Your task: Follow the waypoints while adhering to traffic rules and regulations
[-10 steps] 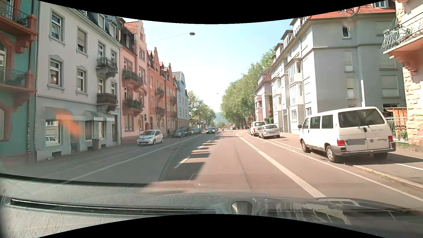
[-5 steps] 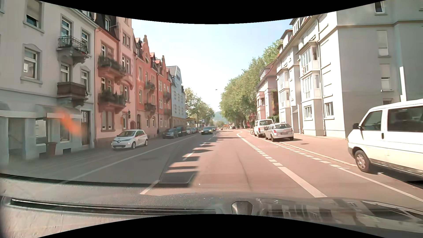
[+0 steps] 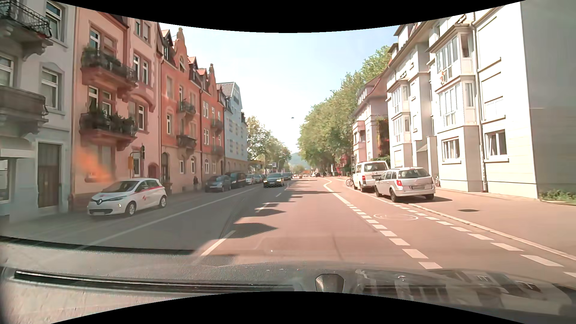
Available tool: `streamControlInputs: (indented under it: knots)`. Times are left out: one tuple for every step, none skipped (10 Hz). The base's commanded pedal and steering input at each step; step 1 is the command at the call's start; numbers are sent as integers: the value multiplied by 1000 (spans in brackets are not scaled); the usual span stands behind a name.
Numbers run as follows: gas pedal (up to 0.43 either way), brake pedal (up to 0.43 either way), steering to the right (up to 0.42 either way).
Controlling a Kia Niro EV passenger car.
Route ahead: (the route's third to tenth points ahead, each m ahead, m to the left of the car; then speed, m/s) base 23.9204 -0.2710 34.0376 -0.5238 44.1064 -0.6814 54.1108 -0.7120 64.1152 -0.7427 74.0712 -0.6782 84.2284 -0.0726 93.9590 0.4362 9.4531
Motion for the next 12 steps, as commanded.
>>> streamControlInputs:
  knots:
    - [138, 0, 1]
    - [138, 0, 1]
    - [130, 0, 1]
    - [130, 0, 1]
    - [130, 0, 1]
    - [130, 0, 3]
    - [118, 0, 6]
    - [118, 0, 6]
    - [118, 0, 6]
    - [110, 0, 6]
    - [110, 0, 6]
    - [110, 0, 6]
